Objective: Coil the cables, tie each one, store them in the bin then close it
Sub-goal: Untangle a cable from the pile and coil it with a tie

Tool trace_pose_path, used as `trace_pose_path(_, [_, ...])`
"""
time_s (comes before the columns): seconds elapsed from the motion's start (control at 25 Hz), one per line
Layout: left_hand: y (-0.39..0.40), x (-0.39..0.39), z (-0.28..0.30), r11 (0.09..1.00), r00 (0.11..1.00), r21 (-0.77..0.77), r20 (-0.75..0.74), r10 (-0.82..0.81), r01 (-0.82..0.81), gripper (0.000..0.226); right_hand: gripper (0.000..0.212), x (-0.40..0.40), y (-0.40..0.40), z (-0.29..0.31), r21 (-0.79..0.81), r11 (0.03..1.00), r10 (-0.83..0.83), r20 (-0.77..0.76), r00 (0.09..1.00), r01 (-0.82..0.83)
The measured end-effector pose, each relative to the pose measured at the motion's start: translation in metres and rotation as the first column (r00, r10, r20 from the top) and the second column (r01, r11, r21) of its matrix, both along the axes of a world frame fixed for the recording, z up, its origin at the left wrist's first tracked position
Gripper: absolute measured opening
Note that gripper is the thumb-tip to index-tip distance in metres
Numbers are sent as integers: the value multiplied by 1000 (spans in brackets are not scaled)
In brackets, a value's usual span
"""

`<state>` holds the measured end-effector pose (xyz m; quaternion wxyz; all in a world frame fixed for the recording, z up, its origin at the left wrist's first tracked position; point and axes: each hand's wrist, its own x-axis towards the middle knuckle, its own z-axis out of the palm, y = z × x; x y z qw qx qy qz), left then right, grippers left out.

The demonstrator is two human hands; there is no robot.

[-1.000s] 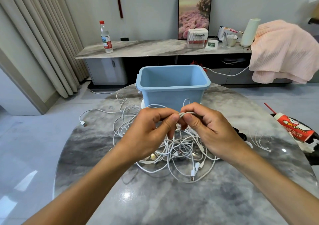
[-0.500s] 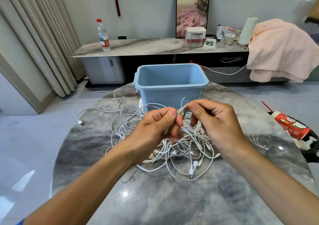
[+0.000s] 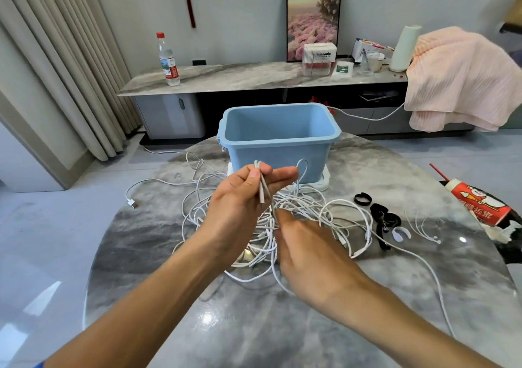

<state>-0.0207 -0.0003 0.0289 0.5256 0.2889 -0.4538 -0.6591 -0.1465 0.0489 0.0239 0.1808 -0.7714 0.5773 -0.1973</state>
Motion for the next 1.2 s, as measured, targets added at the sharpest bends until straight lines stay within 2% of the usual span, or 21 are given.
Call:
trace_pose_path(0.04, [0, -3, -2, 998, 997, -58, 69, 20, -16, 25, 18, 1, 2, 5, 1, 1000, -15, -21, 1000, 15])
trace_pose_path(0.08, [0, -4, -7, 986, 978, -162, 199, 65, -33, 24, 11, 2, 4, 10, -6, 1000, -18, -44, 999, 17])
trace_pose_path(0.12, [-2, -4, -12, 957, 919, -288, 366, 147, -39, 23, 11, 1, 7, 15, -17, 1000, -1, -68, 998, 0])
trace_pose_path(0.2, [-3, -1, -17, 883, 732, -461, 632, 253, 93, 22, 15, -8, 6, 28, -76, 996, 42, -111, 993, -50])
trace_pose_path(0.24, [-4, 1, -16, 873, 699, -457, 680, 220, 170, 24, 16, -17, 3, 36, -131, 989, 53, -104, 993, -66])
trace_pose_path(0.28, [-3, 3, -13, 898, 732, -381, 673, 106, 219, 26, 17, -31, -4, 42, -191, 979, 63, -57, 996, -73])
trace_pose_path(0.4, [-3, 8, 1, 950, 872, -136, 449, -194, 281, 29, 24, -68, -29, 44, -329, 940, 179, 240, 954, -94])
trace_pose_path(0.52, [0, 9, 12, 935, 903, -14, 263, -339, 355, 28, 18, -68, -38, 20, -363, 929, 256, 480, 839, -76])
trace_pose_path(0.6, [4, 9, 14, 922, 915, 46, 115, -387, 384, 26, 17, -52, -36, 5, -367, 929, 208, 604, 770, 36])
trace_pose_path(0.72, [9, 2, 10, 941, 935, 39, -130, -329, 337, 18, 23, -24, -31, -14, -234, 956, 43, 712, 701, 179])
trace_pose_path(0.76, [9, 0, 10, 956, 941, 45, -194, -276, 290, 16, 23, -16, -28, -20, -190, 963, -1, 705, 709, 190])
trace_pose_path(0.84, [6, -2, 9, 985, 969, 96, -213, -124, 147, 18, 20, -3, -22, -28, -120, 980, -52, 612, 789, 158])
trace_pose_path(0.88, [4, -2, 8, 991, 981, 113, -186, -55, 77, 19, 18, 1, -18, -30, -78, 989, -64, 535, 842, 125])
trace_pose_path(0.96, [2, -3, 3, 995, 995, 77, -63, 73, -68, 20, 27, 6, -10, -29, 14, 999, -45, 345, 938, 43])
trace_pose_path(1.0, [2, -5, -1, 990, 989, -5, 45, 138, -138, 19, 30, 8, -6, -25, 55, 998, -27, 253, 967, 13])
trace_pose_path(1.08, [2, -6, -9, 954, 930, -241, 274, 245, -180, 18, 15, 9, -1, -8, 53, 999, -17, 104, 994, 11])
trace_pose_path(1.12, [2, -5, -13, 925, 888, -352, 367, 278, -144, 18, 11, 7, 1, 3, 15, 1000, -17, 43, 999, 17])
trace_pose_path(1.2, [1, 1, -12, 863, 802, -505, 524, 287, 21, 20, 20, -9, 0, 27, -106, 994, 18, -28, 999, -21])
